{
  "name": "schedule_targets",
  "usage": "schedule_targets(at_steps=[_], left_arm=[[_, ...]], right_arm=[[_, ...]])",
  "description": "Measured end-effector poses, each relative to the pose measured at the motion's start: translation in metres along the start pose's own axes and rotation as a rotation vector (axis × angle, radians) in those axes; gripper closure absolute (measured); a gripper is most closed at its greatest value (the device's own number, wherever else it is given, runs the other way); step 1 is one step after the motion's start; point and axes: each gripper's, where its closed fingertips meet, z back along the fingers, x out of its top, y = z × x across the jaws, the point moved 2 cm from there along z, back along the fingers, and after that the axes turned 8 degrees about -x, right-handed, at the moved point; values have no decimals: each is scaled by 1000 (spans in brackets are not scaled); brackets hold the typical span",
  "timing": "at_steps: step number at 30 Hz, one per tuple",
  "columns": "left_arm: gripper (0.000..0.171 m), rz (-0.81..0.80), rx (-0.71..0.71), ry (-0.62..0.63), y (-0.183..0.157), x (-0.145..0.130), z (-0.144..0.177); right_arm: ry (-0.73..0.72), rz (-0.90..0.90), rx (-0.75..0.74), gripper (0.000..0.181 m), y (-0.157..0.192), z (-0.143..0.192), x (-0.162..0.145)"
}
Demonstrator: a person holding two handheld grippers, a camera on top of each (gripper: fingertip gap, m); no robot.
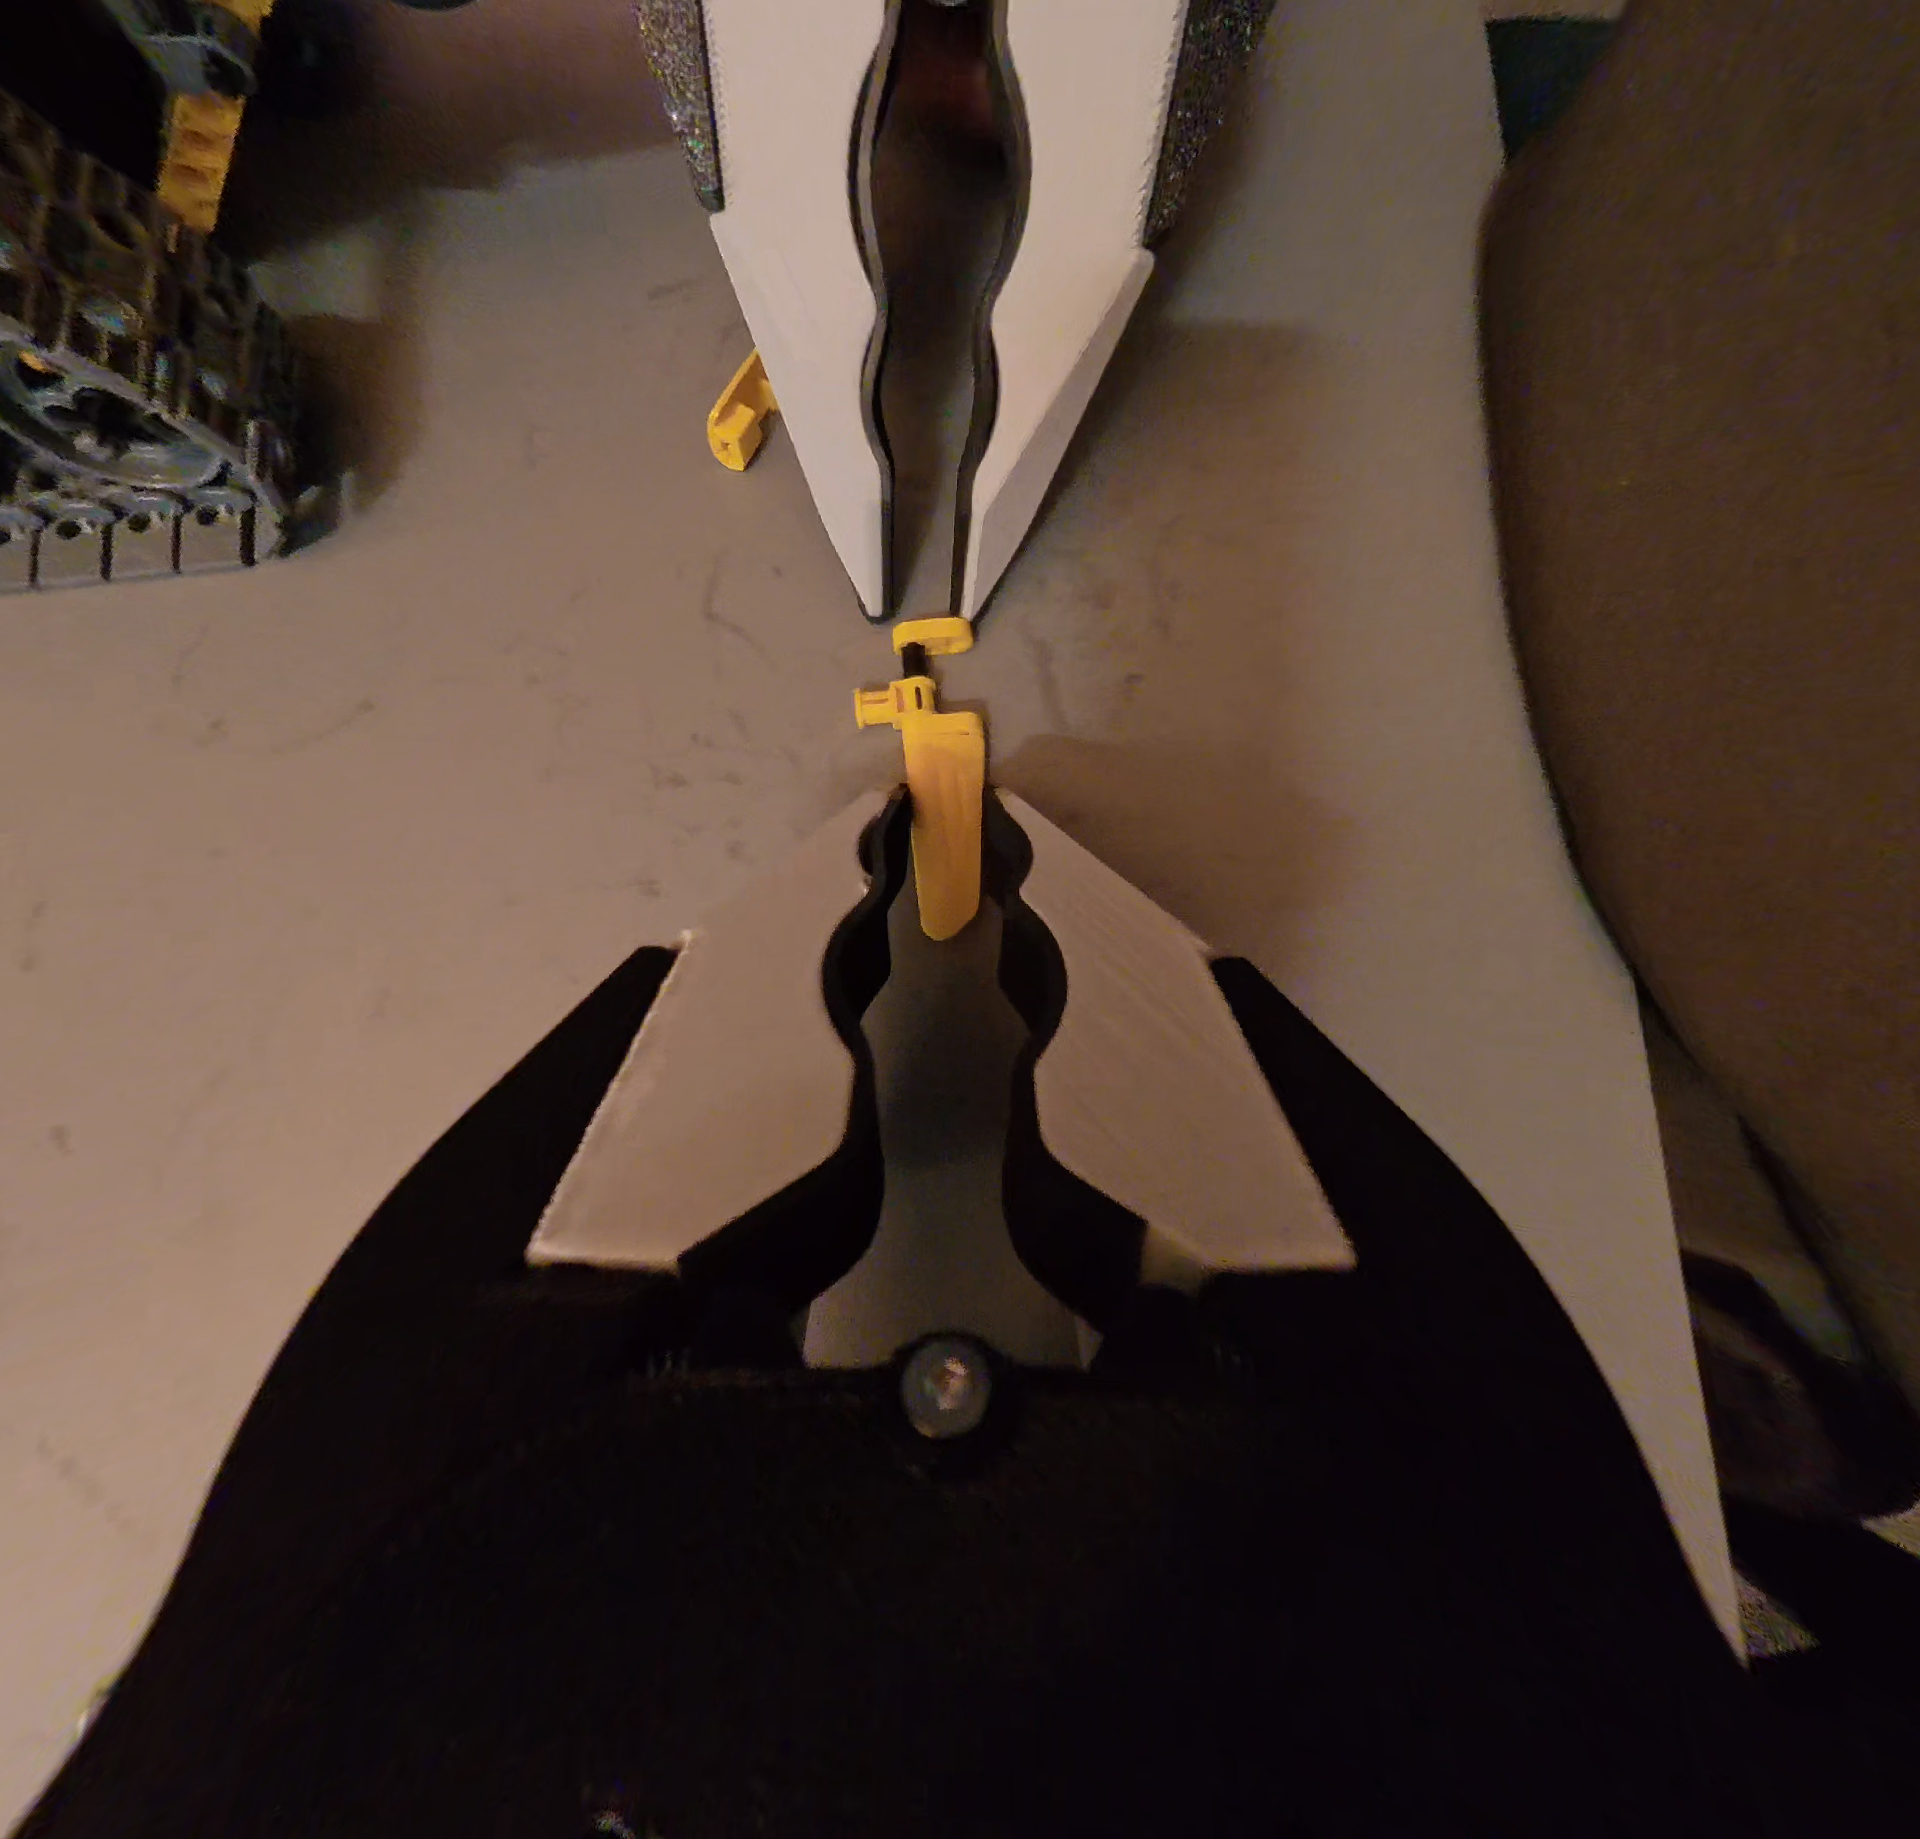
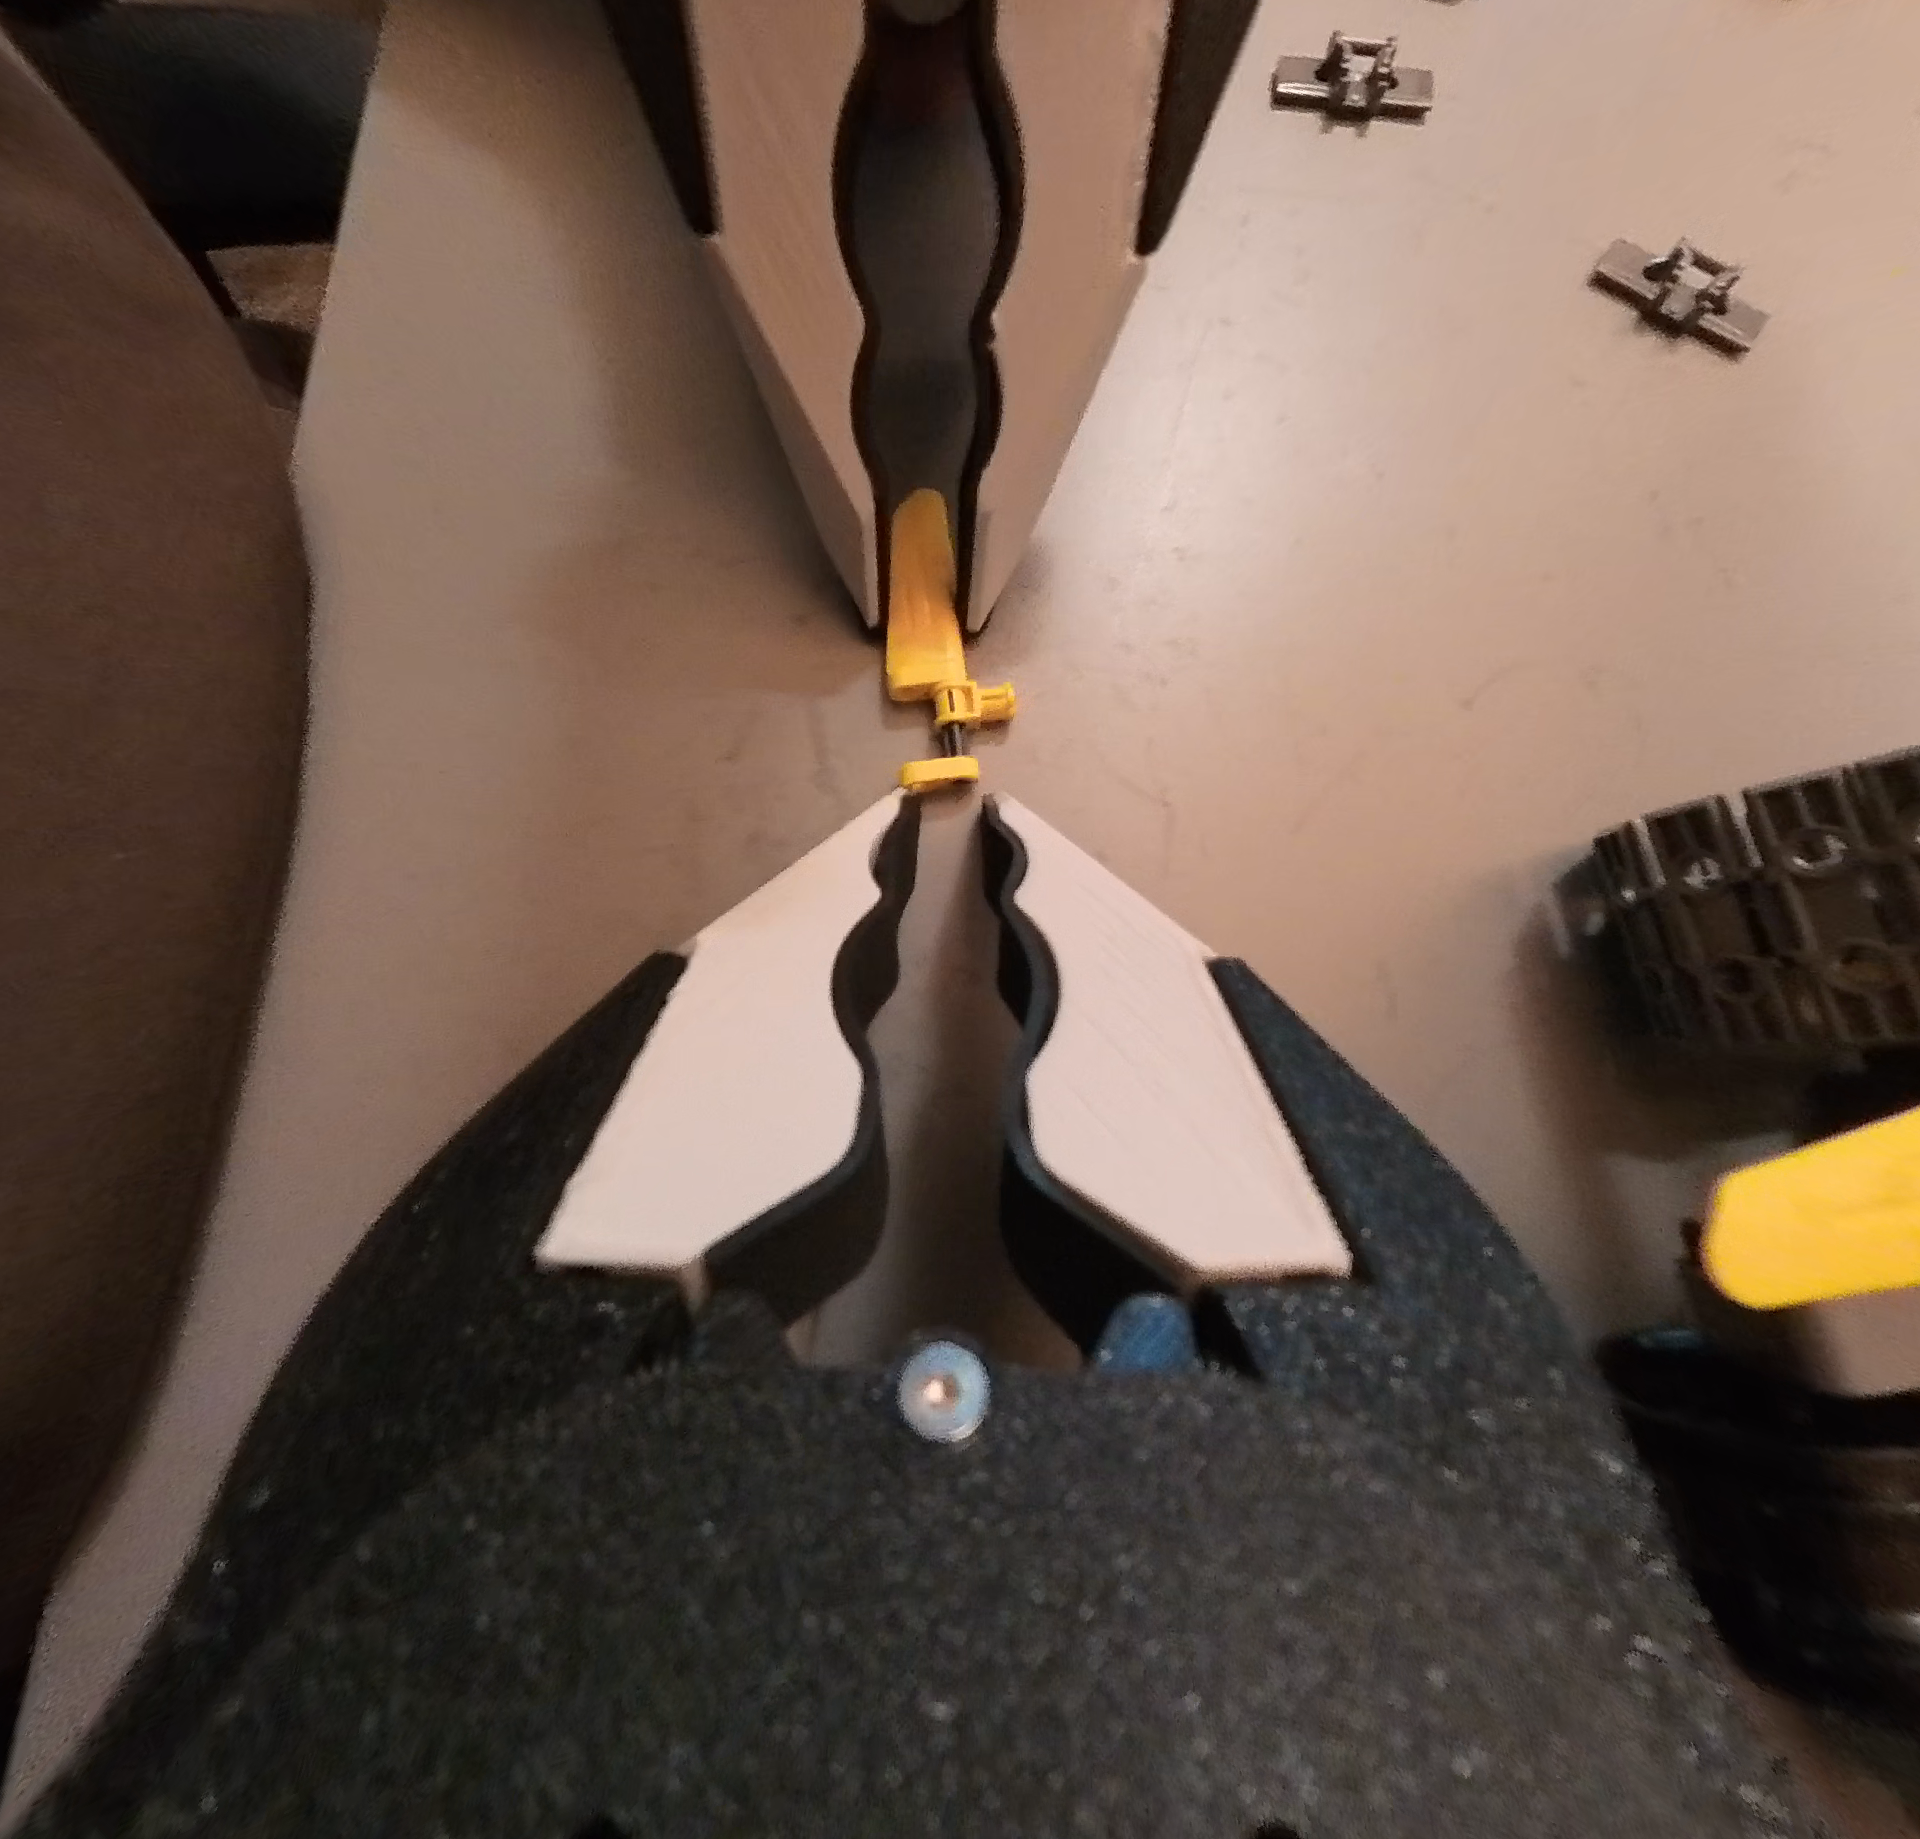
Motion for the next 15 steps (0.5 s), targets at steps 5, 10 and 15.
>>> schedule_targets(at_steps=[5,10,15], left_arm=[[162,-5,-81,-8,2,0,1],[162,2,-81,-14,2,-1,1],[162,1,-77,-14,2,-1,1]], right_arm=[[-7,37,51,172,3,-1,2],[-8,9,69,172,1,-1,2],[-16,24,67,175,3,0,2]])
